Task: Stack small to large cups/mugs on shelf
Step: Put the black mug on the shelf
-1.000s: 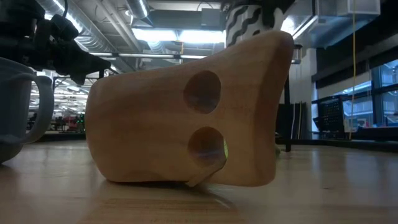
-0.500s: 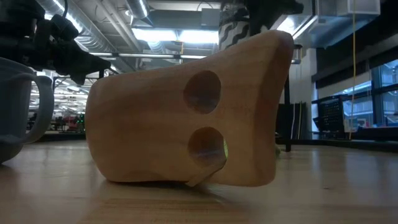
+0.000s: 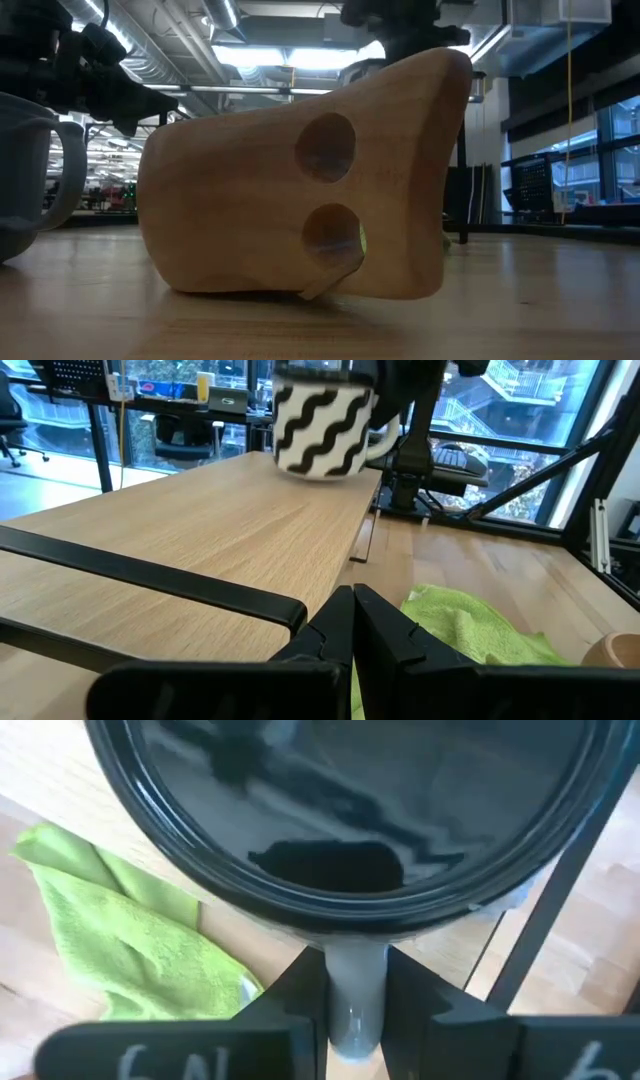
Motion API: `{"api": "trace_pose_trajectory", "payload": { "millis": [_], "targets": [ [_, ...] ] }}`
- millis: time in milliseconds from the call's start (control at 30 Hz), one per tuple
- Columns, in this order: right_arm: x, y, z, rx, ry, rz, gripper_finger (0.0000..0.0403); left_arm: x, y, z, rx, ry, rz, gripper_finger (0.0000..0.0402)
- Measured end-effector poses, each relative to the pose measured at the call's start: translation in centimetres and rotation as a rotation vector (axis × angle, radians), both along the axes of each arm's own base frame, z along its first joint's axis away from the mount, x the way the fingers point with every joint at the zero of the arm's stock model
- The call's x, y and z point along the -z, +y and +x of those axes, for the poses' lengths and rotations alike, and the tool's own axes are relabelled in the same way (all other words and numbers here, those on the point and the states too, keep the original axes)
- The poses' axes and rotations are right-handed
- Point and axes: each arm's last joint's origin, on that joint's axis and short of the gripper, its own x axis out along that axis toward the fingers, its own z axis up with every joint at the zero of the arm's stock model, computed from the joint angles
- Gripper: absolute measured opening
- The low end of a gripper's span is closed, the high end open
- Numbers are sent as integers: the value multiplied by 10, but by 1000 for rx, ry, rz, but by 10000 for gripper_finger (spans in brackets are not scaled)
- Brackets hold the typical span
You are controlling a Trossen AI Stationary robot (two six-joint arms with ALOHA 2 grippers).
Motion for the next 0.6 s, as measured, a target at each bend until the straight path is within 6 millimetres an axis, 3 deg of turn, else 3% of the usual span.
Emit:
{"api": "trace_pose_trajectory", "payload": {
  "millis": [600],
  "targets": [
    [5,1,6,142,-43,-23,57,0,0,0,0,0,0,0]
  ]
}}
